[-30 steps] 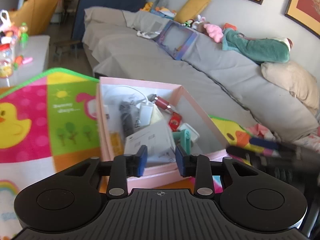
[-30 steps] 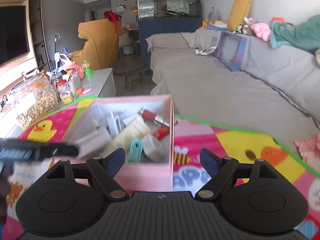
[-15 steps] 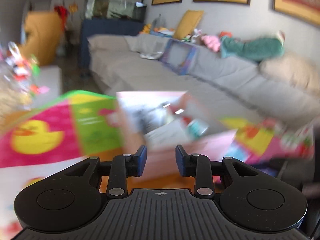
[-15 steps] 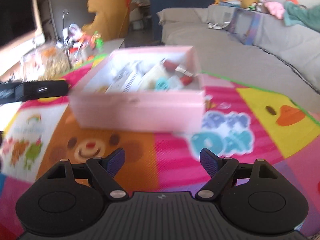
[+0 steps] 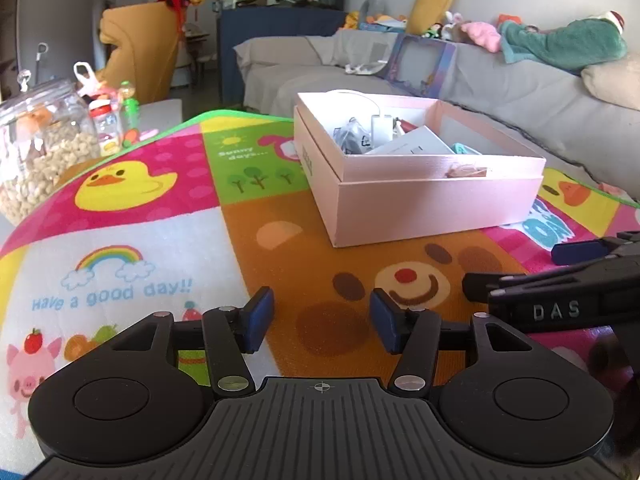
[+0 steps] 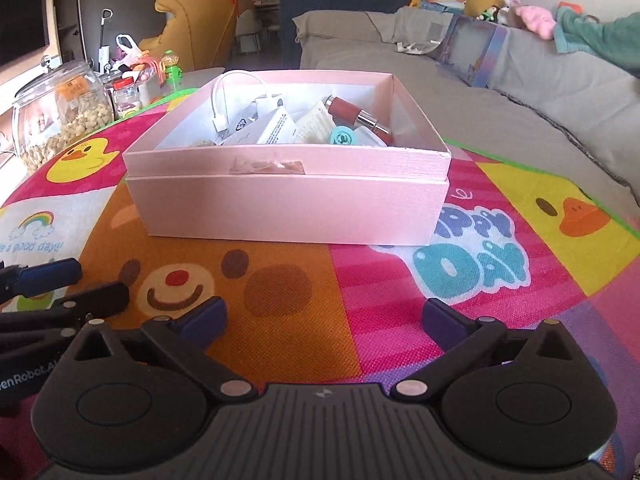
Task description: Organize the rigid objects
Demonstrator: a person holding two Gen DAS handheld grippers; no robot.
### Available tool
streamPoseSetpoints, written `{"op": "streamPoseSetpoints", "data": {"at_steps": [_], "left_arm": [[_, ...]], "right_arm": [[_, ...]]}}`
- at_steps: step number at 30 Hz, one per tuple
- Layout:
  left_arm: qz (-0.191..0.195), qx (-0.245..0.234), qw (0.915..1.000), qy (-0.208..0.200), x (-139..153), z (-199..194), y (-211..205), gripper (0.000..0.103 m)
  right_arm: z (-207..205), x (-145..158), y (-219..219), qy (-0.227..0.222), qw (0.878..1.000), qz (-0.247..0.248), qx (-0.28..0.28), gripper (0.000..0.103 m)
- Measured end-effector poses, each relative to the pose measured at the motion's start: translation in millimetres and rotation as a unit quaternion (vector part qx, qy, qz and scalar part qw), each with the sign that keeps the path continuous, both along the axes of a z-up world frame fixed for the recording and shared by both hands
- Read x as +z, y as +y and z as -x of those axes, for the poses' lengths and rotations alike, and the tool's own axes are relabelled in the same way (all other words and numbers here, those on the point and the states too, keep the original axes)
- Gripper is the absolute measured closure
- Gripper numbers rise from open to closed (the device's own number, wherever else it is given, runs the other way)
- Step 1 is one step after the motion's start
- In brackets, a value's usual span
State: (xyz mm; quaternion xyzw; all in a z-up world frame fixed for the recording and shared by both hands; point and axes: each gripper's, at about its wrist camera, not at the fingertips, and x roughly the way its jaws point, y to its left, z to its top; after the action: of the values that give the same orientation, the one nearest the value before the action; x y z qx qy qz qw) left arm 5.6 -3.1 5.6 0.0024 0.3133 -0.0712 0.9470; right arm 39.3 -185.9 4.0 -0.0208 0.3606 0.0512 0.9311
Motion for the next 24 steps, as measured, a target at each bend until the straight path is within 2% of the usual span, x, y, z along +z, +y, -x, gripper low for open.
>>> {"op": "streamPoseSetpoints", "data": {"at_steps": [4,8,14,18,24], "left_arm": [[0.018,0.018,0.9997,0.000,1,-3,1,0.045],[-0.003,0.027,0.9996,-0.002,0,-8,-7,0.043],[0.000,0.031,0.9995,-0.004,0,-8,-6,0.043],[-0.016,0.031,0.9994,-0.005,0,-9,-10,0.042],[-0.003,0.031,0.9995,-0.004,0,-9,-8,0.043]], "right_arm": [[-1,-2,-5,-0.012,1.000,-0.008,-0.002,0.000],[2,-4,-3,-0.025,1.000,-0.008,-0.013,0.000],[1,-5,-3,-0.028,0.999,-0.009,-0.017,0.000],[1,-5,-2,-0.028,0.999,-0.007,-0.016,0.000],[2,-5,-1,-0.029,0.999,-0.006,-0.017,0.000]]}}
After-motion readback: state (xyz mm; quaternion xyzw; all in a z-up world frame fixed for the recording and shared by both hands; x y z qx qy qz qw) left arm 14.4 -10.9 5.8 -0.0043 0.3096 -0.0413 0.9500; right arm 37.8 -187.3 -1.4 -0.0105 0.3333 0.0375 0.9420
